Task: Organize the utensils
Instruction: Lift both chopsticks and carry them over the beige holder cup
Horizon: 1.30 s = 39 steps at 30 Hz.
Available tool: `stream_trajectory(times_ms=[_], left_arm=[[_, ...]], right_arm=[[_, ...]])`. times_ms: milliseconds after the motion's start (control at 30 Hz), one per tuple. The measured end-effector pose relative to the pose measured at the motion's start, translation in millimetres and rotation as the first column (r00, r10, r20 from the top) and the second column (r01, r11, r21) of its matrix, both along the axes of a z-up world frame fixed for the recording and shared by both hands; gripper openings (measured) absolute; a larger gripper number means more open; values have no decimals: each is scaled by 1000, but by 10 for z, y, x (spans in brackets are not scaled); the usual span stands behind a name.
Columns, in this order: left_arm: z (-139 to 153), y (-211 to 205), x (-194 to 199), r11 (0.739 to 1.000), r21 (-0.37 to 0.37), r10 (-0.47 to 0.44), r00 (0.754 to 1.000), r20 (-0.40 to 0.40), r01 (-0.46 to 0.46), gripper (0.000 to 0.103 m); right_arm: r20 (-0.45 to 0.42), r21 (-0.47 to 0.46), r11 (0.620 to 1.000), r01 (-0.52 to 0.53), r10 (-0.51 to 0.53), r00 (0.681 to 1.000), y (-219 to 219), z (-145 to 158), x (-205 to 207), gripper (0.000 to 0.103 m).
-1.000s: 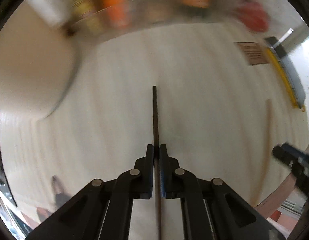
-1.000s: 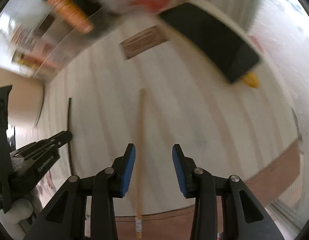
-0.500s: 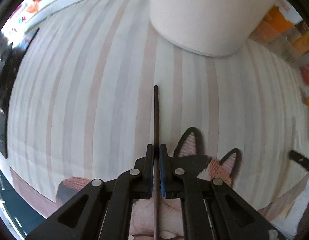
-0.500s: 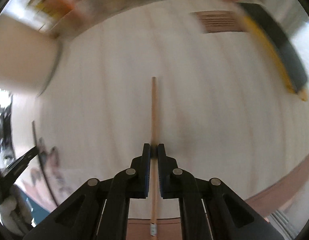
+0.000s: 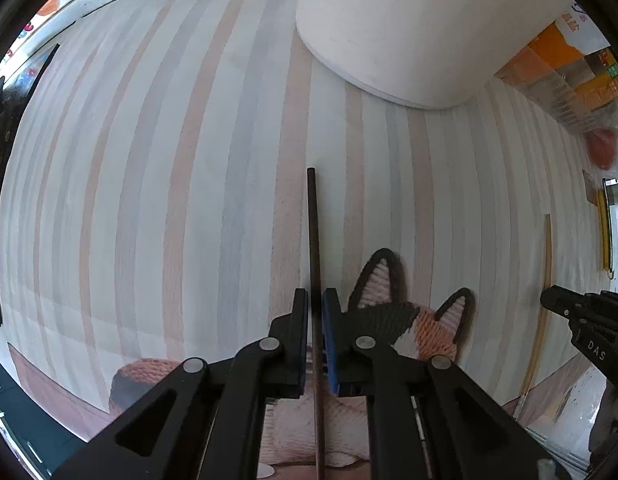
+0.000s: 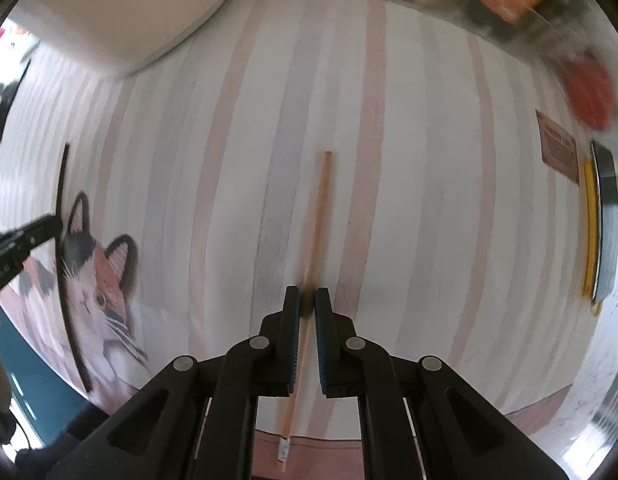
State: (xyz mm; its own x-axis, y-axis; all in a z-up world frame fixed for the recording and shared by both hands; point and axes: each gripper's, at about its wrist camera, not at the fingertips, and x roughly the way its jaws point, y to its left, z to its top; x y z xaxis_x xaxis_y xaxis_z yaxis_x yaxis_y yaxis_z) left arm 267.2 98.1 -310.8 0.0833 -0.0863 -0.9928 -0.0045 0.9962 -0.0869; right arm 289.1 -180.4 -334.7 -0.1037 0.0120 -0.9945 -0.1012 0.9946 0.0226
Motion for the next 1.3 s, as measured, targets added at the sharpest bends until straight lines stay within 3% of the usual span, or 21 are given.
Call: stream_trajectory(times_ms=[233,467,633,800,967,1300], left_arm=[[-7,-113,143,1000,4,-13,1000,-25,13,8],[-88,-454,102,997,63,-34,999,-18,35,4],[-85,-535,85,997,75,-35,999,-10,36,3],[217,-573,-2,998,54,-46,996,82,42,3],[622,-649,-41,997,48,-62,981,185,54,3],[1198,-775,-118,996,34,-90,936,340,83,3]], right_arm=[[-23,-29,1000,-5,4,1000,151,35,76,9],[-45,-24,1000,-14,13,999,210,119,-26,9],[-14,-14,1000,-23,23,1000,182,38,51,7],[52,34,999,0,-2,999,64,134,-82,7],[168,85,996,-12,-3,986,93,470,-238,7],[376,144,990,-9,-46,926,73,1078,-437,7]])
